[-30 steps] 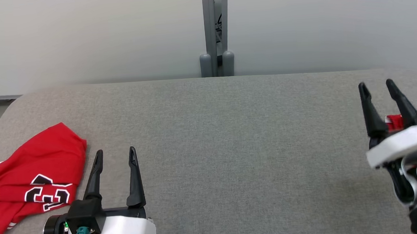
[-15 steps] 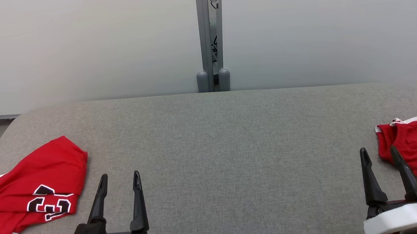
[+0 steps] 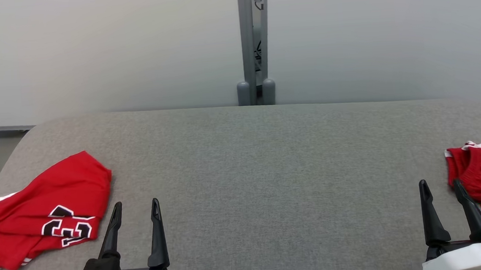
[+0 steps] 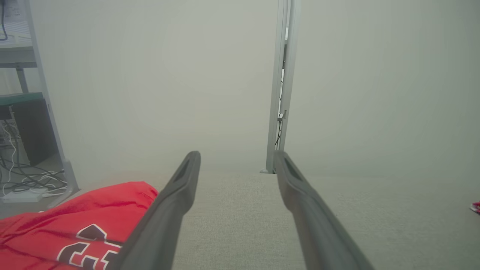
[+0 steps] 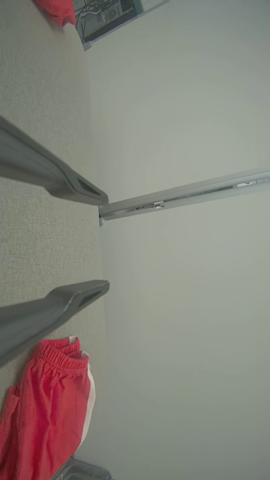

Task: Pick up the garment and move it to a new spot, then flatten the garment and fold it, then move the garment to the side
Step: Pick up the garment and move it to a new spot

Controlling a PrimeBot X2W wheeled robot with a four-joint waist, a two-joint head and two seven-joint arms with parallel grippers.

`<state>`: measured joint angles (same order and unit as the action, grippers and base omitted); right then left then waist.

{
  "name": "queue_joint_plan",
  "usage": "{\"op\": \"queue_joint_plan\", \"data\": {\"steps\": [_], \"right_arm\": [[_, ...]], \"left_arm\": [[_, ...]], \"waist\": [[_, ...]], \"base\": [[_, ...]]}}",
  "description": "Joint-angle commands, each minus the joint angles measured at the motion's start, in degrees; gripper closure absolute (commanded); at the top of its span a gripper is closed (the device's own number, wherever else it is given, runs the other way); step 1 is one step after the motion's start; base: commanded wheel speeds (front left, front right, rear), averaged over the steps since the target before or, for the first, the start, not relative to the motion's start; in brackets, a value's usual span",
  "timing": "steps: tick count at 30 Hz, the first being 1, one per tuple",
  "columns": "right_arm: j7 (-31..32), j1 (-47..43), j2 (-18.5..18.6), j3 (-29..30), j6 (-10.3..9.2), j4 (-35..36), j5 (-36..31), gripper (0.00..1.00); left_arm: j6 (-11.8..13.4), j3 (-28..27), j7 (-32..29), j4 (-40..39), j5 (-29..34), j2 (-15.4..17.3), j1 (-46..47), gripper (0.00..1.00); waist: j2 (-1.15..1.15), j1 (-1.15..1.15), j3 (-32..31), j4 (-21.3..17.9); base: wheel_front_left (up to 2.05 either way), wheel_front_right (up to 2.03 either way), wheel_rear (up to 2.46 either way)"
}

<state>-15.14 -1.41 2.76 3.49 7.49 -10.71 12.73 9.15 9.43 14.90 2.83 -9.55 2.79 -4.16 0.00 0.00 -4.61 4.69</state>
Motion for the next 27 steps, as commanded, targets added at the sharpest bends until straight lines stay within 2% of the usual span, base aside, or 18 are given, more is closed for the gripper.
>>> {"op": "queue_joint_plan", "data": {"steps": [1, 6, 19, 22, 27], "right_arm": [[-0.12, 0.54, 0.25, 0.01, 0.02, -0.12, 0.36, 0.0], [-0.13, 0.64, 0.25, -1.47, 0.02, 0.27, 0.35, 0.0], [-0.13, 1.81, 0.25, -4.79, 0.02, 0.18, 1.29, 0.0], [-0.12, 2.2, 0.25, -5.51, 0.02, 0.02, 1.58, 0.0], [-0.13, 4.39, 0.31, -9.71, 0.02, -0.98, 1.65, 0.0]], "left_arm": [[-0.15, -0.34, 0.19, 0.05, 0.44, 0.21, 0.93, 0.0], [-0.73, -0.93, 0.19, 0.45, 0.95, 0.21, 1.37, 0.0], [-2.33, -3.37, 0.2, 1.38, 3.33, 0.21, 0.72, 0.0], [-2.37, -3.54, 0.19, 1.26, 3.43, 0.19, 0.49, 0.0], [-0.94, -4.49, 0.19, -0.44, 2.46, 0.16, 0.2, 0.0]], "waist": [[0.0, 0.0, 0.44, 1.46], [0.0, 0.0, 1.27, 5.97], [0.0, 0.0, 2.08, 21.26], [0.0, 0.0, 2.16, 22.98], [0.0, 0.0, 3.29, 23.97]], "base": [[0.0, 0.0, 0.0], [0.0, 0.0, 0.0], [0.0, 0.0, 0.0], [0.0, 0.0, 0.0], [0.0, 0.0, 0.0]]}}
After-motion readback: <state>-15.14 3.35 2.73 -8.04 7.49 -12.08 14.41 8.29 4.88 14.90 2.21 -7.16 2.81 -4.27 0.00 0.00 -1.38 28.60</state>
